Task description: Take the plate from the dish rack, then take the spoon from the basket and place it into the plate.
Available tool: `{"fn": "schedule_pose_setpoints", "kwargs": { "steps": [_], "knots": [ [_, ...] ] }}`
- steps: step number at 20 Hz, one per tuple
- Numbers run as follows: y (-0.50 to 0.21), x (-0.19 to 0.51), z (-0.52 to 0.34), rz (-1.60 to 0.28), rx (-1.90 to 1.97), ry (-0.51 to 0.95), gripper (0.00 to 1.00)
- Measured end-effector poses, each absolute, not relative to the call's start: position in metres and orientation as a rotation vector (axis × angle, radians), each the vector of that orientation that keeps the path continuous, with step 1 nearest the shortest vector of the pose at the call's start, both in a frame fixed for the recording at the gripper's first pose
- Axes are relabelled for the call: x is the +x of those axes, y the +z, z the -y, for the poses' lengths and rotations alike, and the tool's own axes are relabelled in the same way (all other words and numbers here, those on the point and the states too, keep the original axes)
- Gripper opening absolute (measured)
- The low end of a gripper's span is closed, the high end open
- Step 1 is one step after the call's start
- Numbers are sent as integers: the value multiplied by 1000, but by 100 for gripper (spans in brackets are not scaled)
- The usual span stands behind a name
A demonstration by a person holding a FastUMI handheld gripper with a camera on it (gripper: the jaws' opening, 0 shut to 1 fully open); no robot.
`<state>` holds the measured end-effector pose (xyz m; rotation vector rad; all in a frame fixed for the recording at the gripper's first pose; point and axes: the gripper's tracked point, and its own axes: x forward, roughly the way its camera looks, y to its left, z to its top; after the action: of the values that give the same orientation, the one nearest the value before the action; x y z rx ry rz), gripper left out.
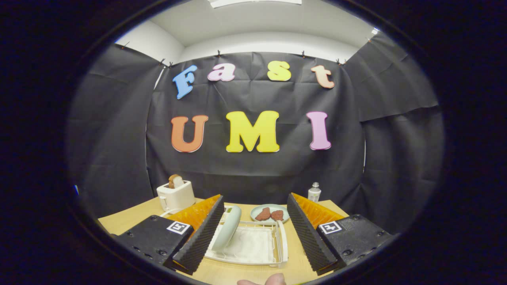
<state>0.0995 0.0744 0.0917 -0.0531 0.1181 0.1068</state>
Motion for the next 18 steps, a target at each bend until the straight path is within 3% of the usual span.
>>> {"fn": "schedule_pose_setpoints", "kwargs": {
  "steps": [9,18],
  "knots": [
    [46,186,-121,-542,-23,161,100],
    [-12,238,-132,-770,-62,88,100]
  ]
}}
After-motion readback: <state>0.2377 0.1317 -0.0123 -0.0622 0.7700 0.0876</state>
